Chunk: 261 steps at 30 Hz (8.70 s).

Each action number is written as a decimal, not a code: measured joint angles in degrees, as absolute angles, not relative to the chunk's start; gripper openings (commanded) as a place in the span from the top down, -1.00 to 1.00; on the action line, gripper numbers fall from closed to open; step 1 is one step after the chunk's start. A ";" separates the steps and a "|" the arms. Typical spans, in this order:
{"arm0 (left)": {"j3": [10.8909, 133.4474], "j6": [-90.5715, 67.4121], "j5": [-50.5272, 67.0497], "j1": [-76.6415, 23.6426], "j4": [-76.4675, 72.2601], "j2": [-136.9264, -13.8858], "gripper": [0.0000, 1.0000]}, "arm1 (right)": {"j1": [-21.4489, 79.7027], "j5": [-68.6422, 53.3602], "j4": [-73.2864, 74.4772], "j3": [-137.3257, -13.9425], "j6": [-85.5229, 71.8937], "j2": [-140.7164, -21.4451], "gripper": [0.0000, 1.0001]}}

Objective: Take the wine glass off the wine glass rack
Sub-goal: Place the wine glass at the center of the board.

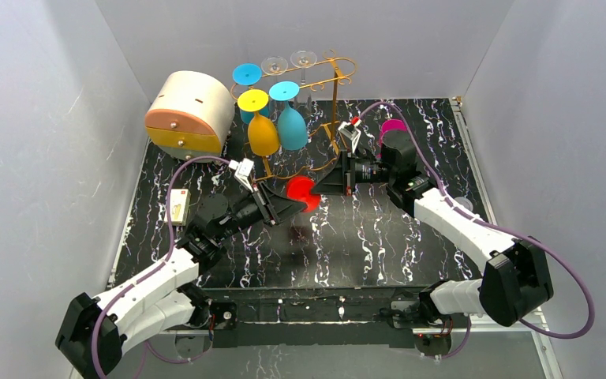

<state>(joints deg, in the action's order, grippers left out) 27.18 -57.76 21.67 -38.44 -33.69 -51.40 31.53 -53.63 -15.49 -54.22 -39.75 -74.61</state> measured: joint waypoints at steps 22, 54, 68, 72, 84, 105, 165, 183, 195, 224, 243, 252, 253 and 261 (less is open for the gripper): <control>26.59 -57.54 21.76 -38.48 -36.82 -52.69 1.00 | 31.53 -56.12 -15.11 -54.22 -39.09 -75.96 0.34; 28.58 3.62 43.92 -38.59 -0.19 -36.91 1.00 | 31.48 -8.75 9.41 -54.92 -34.26 -69.41 -0.97; 29.10 25.41 45.15 -38.59 17.54 -33.82 1.00 | 31.14 -34.59 0.05 -56.73 -38.92 -73.41 -0.97; 29.10 27.90 46.35 -38.59 18.39 -34.94 1.00 | 31.14 -38.87 -1.69 -56.62 -39.75 -73.56 -0.97; 29.08 26.52 51.94 -38.59 13.39 -35.81 1.00 | 31.09 -46.26 -4.29 -58.35 -43.40 -78.22 -0.94; 32.32 29.58 52.99 -38.83 17.28 -41.58 1.00 | 31.64 -65.56 -0.34 -61.10 -39.64 -86.91 -0.28; 38.96 42.30 47.97 -39.62 30.87 -41.95 1.00 | 32.93 -72.62 5.43 -62.11 -31.97 -85.73 0.56; 36.88 42.44 46.87 -39.62 26.13 -43.11 0.61 | 31.92 -70.87 4.58 -62.15 -34.30 -85.60 0.97; 36.80 35.62 44.29 -39.11 23.62 -39.44 -0.71 | 33.26 -68.03 7.18 -62.13 -29.91 -80.73 0.97; 35.42 -6.63 -12.38 -39.09 9.41 -28.29 -0.97 | 33.06 8.54 25.02 -59.05 -20.29 -66.24 0.97; 32.53 -12.01 -36.21 -39.09 15.25 -19.77 -0.97 | 7.14 21.78 29.02 -64.45 -25.65 -77.12 0.97; 32.62 -13.52 -41.41 -39.09 18.70 -18.55 -0.97 | 6.37 19.00 27.42 -75.24 -25.32 -87.88 0.97; 32.62 -13.69 -41.41 -39.09 18.92 -18.06 -0.97 | 6.37 19.03 27.42 -75.96 -25.23 -88.71 0.97; 32.62 -14.20 -42.11 -39.09 19.86 -15.73 -0.97 | 6.35 17.65 28.47 -80.23 -23.66 -94.02 0.97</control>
